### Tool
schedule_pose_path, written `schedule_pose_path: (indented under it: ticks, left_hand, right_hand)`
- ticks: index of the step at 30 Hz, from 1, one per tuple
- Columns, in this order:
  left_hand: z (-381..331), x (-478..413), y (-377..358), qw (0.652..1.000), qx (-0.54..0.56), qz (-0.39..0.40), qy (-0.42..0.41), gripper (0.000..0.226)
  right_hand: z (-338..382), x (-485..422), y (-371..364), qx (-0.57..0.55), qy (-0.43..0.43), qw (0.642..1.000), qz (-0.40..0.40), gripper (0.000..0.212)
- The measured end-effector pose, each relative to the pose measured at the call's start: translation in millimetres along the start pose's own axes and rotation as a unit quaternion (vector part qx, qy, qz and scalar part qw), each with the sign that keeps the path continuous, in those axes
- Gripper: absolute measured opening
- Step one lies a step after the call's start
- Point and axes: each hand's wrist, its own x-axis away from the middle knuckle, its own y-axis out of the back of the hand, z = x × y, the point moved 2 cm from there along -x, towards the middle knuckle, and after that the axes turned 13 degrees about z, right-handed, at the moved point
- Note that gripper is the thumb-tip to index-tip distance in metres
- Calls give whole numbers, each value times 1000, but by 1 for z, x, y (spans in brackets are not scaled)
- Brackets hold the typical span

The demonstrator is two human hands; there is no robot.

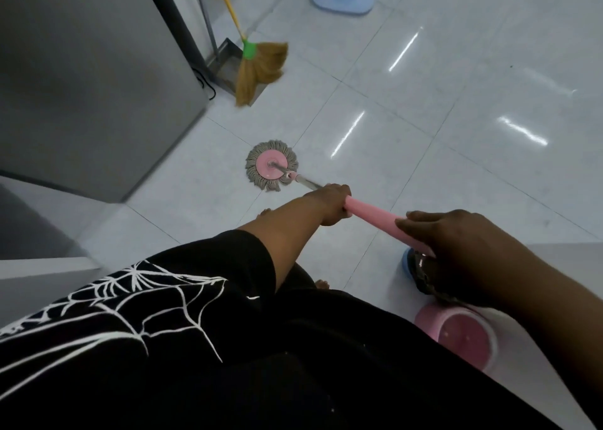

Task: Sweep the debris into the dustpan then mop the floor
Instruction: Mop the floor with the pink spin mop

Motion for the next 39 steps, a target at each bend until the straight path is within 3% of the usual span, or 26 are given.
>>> schedule_pose_path:
  ticks: [15, 23, 31, 39]
  left_hand:
    - [161, -25, 152, 998, 17, -31, 58, 29]
    - [213, -34, 205, 997, 1, -21, 74, 33]
    - [190, -13, 154, 997, -18, -6, 70, 33]
    - [97, 28, 22, 995, -84, 47, -20, 33]
  right_hand:
    - [59, -173, 122, 11, 47, 999, -4, 56]
    - [84, -227, 161, -25, 22, 999, -10, 58]
    - [112, -178, 118, -36, -11, 999, -6, 60]
    - [132, -44, 4, -96, -90, 991, -3, 56]
